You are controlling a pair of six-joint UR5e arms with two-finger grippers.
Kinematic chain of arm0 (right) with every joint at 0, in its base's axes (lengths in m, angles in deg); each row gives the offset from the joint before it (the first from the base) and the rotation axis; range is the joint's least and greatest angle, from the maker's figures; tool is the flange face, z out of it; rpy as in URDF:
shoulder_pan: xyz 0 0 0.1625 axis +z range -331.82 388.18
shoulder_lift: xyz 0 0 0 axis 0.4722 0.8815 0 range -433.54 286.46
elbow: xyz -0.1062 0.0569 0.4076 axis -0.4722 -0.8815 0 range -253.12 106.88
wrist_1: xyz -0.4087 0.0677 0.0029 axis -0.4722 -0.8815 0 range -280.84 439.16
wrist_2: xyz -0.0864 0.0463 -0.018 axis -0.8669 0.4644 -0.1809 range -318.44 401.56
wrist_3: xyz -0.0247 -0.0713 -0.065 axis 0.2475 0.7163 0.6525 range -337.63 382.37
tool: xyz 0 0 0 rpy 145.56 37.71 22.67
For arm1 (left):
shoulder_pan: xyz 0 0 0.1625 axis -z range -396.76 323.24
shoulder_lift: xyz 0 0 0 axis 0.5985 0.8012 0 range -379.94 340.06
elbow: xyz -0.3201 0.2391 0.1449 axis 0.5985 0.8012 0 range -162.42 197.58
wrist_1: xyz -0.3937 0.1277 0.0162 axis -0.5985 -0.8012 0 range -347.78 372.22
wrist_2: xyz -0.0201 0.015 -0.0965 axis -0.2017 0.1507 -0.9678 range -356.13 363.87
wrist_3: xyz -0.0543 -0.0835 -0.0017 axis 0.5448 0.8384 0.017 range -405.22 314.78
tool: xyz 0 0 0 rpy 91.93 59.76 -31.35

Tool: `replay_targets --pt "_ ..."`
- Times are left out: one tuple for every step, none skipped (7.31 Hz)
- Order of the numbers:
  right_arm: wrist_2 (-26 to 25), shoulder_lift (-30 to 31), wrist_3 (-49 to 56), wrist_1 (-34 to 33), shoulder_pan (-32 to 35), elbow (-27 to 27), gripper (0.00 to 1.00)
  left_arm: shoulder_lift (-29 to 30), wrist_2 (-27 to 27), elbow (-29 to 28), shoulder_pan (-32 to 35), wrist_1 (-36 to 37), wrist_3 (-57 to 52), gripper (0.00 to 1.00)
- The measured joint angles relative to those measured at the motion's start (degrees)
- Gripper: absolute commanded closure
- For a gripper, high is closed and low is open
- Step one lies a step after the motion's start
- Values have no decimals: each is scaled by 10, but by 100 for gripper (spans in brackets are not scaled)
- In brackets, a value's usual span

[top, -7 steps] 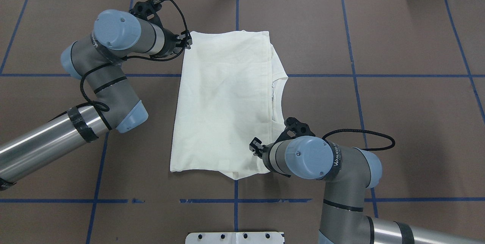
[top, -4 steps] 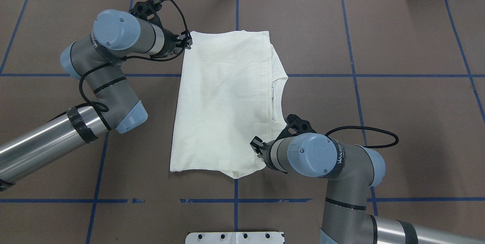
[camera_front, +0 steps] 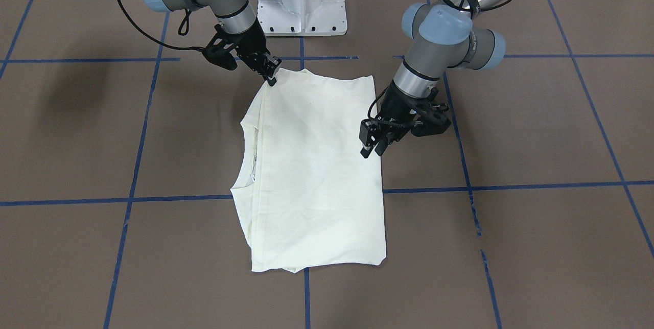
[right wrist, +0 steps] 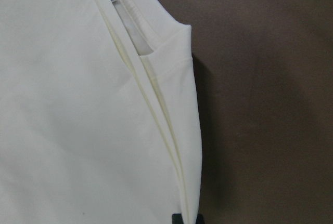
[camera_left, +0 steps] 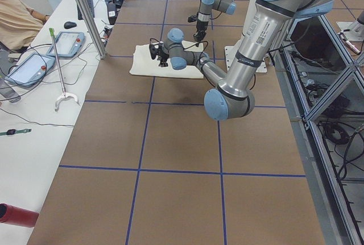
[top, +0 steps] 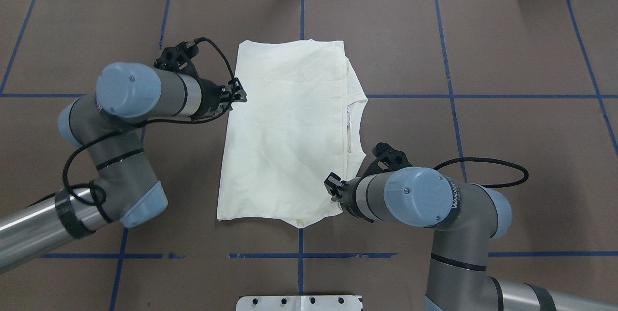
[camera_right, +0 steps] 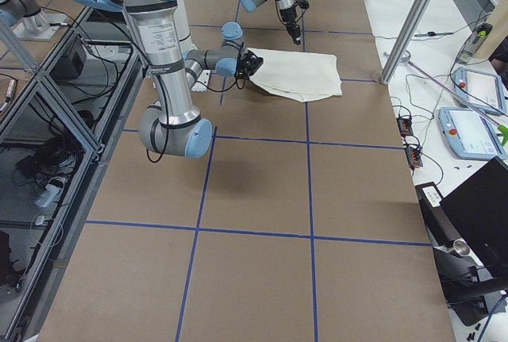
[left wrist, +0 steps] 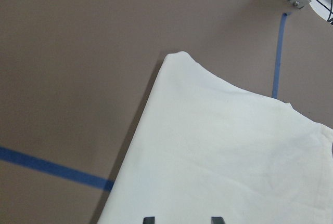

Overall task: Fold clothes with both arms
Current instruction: 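Move the left gripper to the shirt's near corner and grasp both near corners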

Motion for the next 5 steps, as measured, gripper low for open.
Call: replay_targets --pt "2 13 0 0 0 12 100 -39 23 39 -36 2 32 39" --pt "4 21 0 0 0 16 100 -73 46 65 -76 4 62 39" --pt "4 23 0 0 -1 18 100 -101 62 87 -111 5 90 39" --pt "4 23 0 0 -1 18 100 -122 68 109 -134 13 110 40" --pt "4 23 0 0 -2 18 100 -132 69 123 -150 29 125 43"
